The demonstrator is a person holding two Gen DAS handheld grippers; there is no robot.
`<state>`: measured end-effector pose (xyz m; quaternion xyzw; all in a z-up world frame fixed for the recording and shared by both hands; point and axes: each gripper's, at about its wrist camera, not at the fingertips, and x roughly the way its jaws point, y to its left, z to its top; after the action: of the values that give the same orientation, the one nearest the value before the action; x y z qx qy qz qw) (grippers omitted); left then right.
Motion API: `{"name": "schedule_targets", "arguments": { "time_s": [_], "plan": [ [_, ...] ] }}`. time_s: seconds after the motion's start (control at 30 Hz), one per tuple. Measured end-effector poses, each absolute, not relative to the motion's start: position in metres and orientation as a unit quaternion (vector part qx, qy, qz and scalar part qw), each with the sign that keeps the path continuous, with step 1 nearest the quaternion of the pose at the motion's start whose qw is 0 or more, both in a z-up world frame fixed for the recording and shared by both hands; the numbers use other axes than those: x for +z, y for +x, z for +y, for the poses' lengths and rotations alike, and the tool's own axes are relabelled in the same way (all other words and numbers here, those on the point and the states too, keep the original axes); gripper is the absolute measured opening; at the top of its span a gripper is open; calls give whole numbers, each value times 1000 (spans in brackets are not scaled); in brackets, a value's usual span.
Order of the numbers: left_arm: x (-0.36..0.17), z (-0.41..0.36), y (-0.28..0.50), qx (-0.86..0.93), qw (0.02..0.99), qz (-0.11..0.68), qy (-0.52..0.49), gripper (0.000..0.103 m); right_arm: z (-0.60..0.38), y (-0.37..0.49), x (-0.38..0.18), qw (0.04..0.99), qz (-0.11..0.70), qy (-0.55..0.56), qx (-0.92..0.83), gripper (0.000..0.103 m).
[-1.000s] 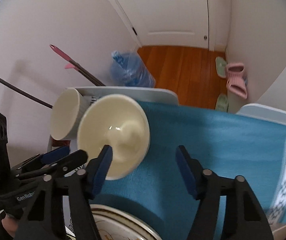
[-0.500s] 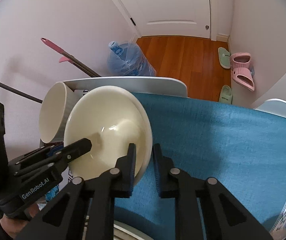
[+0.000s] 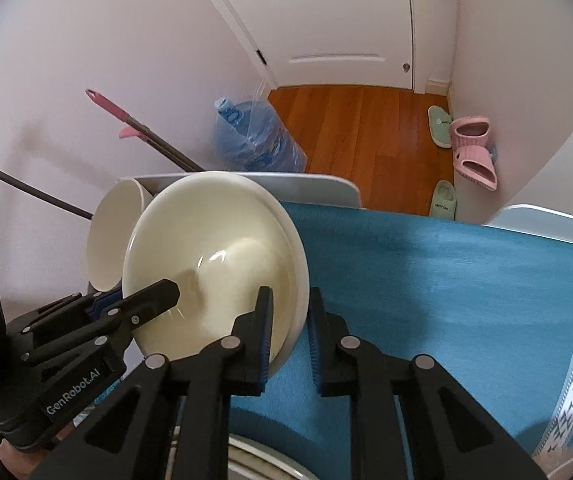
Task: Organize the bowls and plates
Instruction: 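Carry the cream bowl and lower it into the beige basin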
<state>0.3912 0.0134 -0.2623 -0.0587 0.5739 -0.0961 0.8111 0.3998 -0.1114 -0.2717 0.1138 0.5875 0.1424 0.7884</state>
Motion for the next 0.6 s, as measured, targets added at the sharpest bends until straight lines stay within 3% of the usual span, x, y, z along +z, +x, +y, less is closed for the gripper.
{"name": "schedule_targets", "arguments": {
  "time_s": [0.3, 0.6],
  "plan": [
    [-212, -38, 360, -134, 826, 546, -37, 13, -163, 359, -218, 817, 548, 132, 120, 15],
    [-182, -136, 295, -177, 829, 529, -21, 13, -251, 286, -180, 837, 525, 126, 89, 15]
  ]
}}
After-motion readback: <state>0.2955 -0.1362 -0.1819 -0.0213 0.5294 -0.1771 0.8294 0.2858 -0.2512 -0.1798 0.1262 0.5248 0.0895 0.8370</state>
